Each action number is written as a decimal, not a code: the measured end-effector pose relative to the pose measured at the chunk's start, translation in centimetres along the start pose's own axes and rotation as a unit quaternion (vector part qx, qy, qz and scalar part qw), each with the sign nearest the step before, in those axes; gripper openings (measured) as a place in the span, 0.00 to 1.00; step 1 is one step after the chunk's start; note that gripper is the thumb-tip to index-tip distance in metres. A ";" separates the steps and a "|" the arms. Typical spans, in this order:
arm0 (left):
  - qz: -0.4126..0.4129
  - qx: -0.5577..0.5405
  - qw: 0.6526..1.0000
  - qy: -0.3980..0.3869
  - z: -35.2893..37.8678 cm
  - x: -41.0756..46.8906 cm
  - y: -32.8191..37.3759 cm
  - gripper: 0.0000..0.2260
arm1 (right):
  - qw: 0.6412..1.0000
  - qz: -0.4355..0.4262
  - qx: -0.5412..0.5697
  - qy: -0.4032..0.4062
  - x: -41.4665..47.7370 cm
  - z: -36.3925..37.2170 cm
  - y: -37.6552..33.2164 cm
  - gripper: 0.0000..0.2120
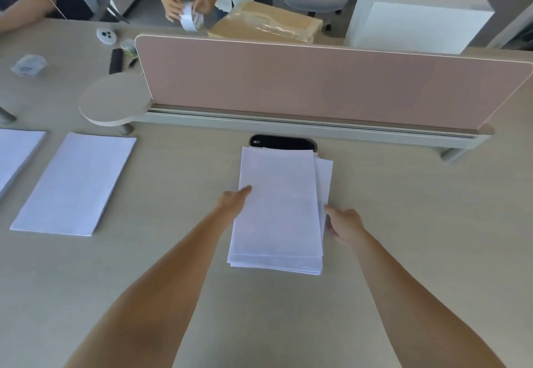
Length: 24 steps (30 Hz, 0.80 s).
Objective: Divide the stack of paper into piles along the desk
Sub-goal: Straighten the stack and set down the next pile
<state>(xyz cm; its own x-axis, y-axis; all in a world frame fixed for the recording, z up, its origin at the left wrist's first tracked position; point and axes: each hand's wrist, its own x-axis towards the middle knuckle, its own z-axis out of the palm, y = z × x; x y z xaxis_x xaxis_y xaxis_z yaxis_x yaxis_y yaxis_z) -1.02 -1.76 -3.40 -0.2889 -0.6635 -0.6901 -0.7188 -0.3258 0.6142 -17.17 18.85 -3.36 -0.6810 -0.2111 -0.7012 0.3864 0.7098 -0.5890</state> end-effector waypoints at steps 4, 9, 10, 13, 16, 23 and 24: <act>-0.003 -0.006 0.999 0.039 1.3 0.4 -0.5 0.14 | 0.998 0.011 0.049 -0.032 1.2 1.4 0.6 0.15; -0.017 -0.015 0.998 0.062 1.9 0.3 -0.9 0.13 | 0.999 -0.001 0.041 -0.022 1.0 2.3 0.5 0.17; -0.018 -0.011 0.998 0.064 2.0 0.0 -0.9 0.13 | 0.999 0.001 0.034 -0.024 0.9 2.3 0.6 0.16; -0.036 -0.013 0.997 0.061 1.9 -0.9 -1.0 0.12 | 1.000 -0.009 0.014 -0.019 0.7 2.2 1.1 0.15; -0.043 -0.011 0.997 0.061 1.5 -1.6 -2.2 0.14 | 1.000 -0.006 0.006 -0.021 -0.4 2.1 1.7 0.16; -0.045 -0.004 0.997 0.060 -1.4 -4.7 -6.9 0.12 | 0.998 0.032 0.027 -0.041 -4.2 4.1 4.6 0.19; -0.047 -0.009 0.997 0.063 -1.8 -4.9 -7.5 0.12 | 0.998 0.034 0.026 -0.043 -4.8 4.5 5.1 0.18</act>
<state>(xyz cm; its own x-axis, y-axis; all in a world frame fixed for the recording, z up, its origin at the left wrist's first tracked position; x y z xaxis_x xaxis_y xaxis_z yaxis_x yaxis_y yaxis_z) 6.90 2.74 -3.93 -0.1381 -0.7078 -0.6928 -0.7277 -0.4020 0.5558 -9.12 20.42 -4.84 -0.5974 -0.2216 -0.7707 0.4638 0.6885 -0.5575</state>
